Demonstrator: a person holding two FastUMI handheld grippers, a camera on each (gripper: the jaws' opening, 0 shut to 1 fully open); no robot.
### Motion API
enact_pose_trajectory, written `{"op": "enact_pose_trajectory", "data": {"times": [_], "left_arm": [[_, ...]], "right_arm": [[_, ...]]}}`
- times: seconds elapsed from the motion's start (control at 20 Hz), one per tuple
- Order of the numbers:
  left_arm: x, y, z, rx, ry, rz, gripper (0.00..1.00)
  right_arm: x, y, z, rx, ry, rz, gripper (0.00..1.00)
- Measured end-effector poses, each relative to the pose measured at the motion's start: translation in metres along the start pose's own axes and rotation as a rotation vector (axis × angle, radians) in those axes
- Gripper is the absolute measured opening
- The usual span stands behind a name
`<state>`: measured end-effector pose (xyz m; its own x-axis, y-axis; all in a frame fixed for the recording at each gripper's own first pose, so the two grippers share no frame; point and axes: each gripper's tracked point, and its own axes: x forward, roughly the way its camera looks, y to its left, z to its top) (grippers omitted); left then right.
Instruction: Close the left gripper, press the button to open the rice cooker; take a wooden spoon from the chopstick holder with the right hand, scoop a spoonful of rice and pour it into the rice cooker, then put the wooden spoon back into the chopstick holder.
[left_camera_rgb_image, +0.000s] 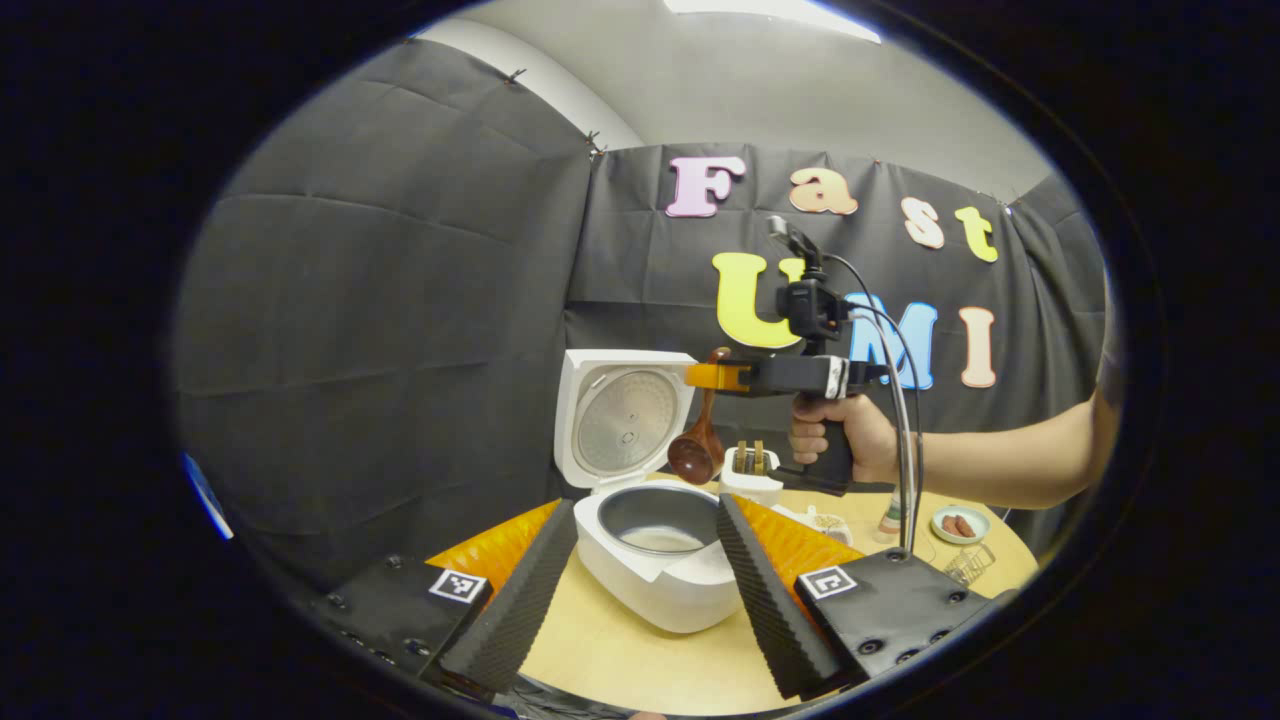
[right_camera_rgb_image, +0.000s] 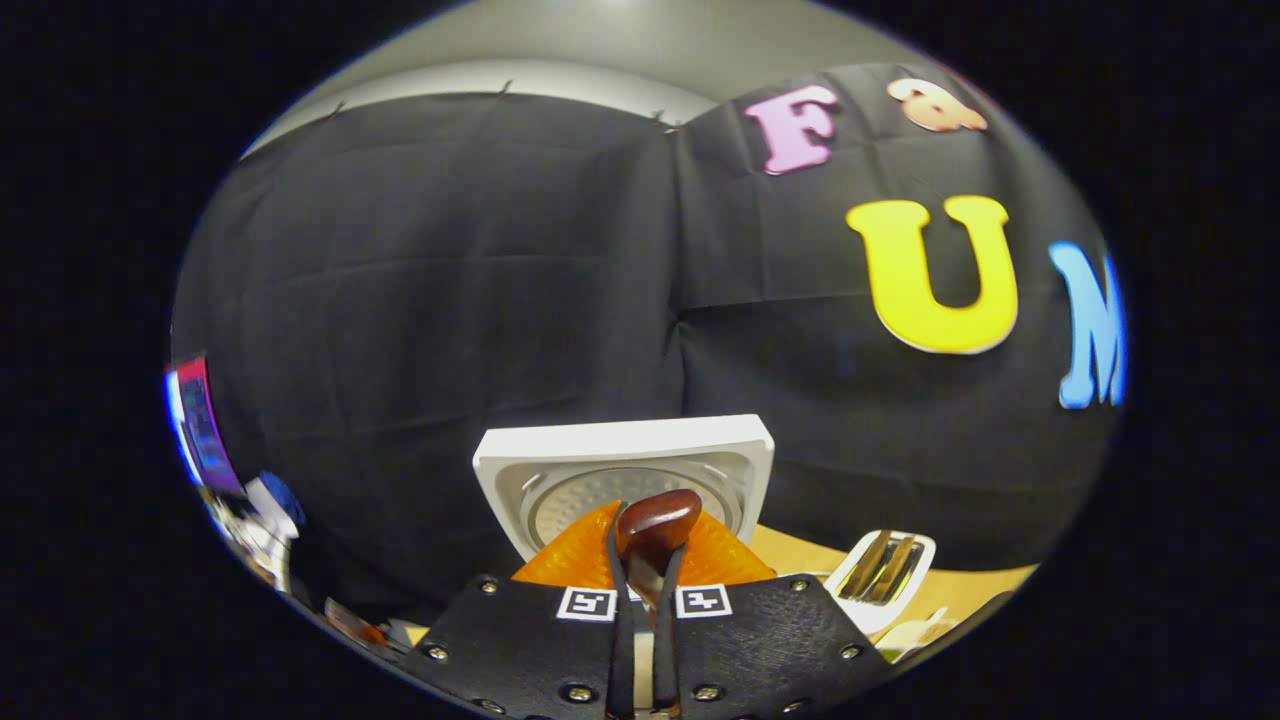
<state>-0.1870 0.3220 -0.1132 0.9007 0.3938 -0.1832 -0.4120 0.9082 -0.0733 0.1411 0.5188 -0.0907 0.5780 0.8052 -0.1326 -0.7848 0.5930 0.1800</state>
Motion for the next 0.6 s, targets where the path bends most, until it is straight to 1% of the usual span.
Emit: {"op": "enact_pose_trajectory", "data": {"times": [0.05, 0.15, 0.25, 0.3, 0.35, 0.45, 0.6], "left_arm": [[0.000, -0.001, 0.003, -0.001, -0.009, -0.006, 0.98], [0.000, -0.003, 0.006, 0.002, -0.017, -0.025, 0.96], [0.000, -0.006, 0.006, 0.010, -0.012, -0.049, 0.96], [-0.001, -0.007, 0.007, 0.016, -0.010, -0.061, 0.98], [-0.001, -0.009, 0.008, 0.020, -0.008, -0.077, 0.96], [-0.003, -0.010, 0.007, 0.030, -0.001, -0.109, 0.98], [-0.006, -0.024, 0.013, 0.013, -0.013, -0.160, 0.98]], "right_arm": [[-0.004, -0.011, 0.004, 0.090, -0.012, -0.015, 0.07], [-0.012, -0.033, 0.007, 0.264, -0.017, -0.046, 0.07], [-0.025, -0.056, 0.006, 0.407, -0.028, -0.073, 0.07], [-0.034, -0.064, 0.007, 0.467, -0.034, -0.084, 0.07], [-0.046, -0.073, 0.007, 0.525, -0.044, -0.093, 0.07], [-0.068, -0.093, 0.009, 0.618, -0.072, -0.112, 0.07], [-0.108, -0.122, 0.007, 0.654, -0.096, -0.164, 0.07]]}}
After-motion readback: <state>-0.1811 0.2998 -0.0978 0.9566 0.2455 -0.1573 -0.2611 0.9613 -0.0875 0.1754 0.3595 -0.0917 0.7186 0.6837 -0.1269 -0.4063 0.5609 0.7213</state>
